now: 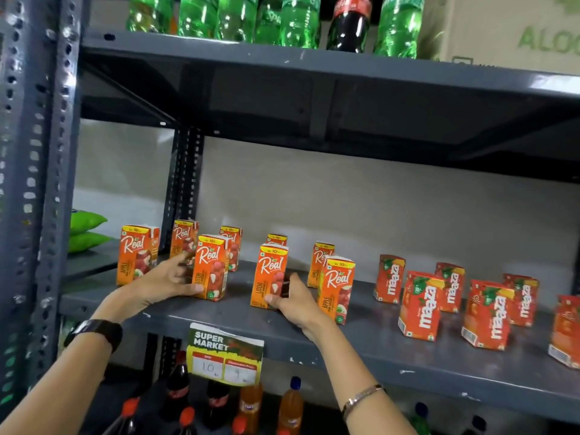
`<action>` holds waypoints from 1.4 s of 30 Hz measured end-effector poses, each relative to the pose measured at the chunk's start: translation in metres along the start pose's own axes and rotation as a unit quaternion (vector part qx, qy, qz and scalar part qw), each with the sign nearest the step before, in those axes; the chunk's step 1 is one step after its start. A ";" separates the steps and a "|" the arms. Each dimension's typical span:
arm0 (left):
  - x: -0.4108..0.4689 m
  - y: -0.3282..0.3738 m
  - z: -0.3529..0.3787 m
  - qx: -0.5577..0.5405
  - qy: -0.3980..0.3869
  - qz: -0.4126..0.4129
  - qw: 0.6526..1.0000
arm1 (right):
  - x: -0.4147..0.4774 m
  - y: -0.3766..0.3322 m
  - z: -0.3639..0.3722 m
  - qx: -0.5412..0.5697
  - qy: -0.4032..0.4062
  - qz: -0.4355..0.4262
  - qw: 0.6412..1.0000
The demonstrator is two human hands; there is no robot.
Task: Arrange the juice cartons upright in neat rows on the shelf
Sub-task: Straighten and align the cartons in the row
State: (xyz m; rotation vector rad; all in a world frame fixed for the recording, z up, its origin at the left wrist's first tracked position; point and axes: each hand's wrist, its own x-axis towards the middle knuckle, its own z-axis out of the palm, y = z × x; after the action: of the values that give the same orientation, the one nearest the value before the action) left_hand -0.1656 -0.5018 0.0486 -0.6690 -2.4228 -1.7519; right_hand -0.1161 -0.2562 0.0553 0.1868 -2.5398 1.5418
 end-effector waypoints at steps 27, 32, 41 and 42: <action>0.015 0.155 0.435 0.107 0.005 0.091 0.990 | -0.114 0.141 -0.296 -0.030 0.179 -0.022 0.983; 0.031 0.155 0.425 0.078 -0.047 0.078 0.993 | -0.116 0.136 -0.299 -0.008 0.143 -0.010 0.990; 0.030 0.153 0.426 0.068 -0.052 0.051 0.995 | -0.121 0.139 -0.303 0.002 0.154 0.021 0.988; 0.031 0.153 0.426 0.072 -0.048 0.053 0.995 | -0.121 0.140 -0.303 -0.007 0.159 0.022 0.987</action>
State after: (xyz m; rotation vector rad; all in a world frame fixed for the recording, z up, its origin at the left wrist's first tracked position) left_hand -0.0539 -0.0620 0.0472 -0.8656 -2.4950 -1.5212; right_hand -0.0019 0.0796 0.0470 -0.1092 -2.3167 1.4364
